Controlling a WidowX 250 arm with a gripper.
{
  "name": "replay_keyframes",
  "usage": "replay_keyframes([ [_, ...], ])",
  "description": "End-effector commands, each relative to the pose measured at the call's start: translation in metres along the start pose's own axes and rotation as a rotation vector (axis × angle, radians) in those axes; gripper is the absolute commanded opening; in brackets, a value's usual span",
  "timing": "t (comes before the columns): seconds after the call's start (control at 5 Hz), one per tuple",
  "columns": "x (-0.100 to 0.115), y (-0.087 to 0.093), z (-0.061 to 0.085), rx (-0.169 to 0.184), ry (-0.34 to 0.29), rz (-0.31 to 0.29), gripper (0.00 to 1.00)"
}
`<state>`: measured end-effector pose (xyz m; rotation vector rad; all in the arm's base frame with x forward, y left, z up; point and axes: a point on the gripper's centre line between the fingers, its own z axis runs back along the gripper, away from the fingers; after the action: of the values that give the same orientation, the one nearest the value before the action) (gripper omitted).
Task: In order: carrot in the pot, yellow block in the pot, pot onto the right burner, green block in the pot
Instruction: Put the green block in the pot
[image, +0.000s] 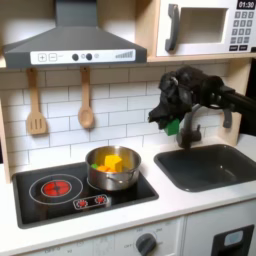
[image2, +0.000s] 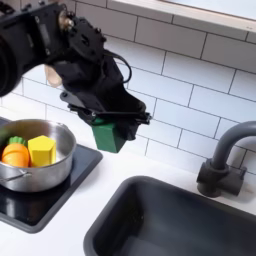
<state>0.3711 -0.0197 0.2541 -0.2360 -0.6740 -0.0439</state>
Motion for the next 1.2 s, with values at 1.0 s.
replay_keyframes([
  [1.0,-0.014,0.107,0.011,0.176,0.174,0.192,0.0],
])
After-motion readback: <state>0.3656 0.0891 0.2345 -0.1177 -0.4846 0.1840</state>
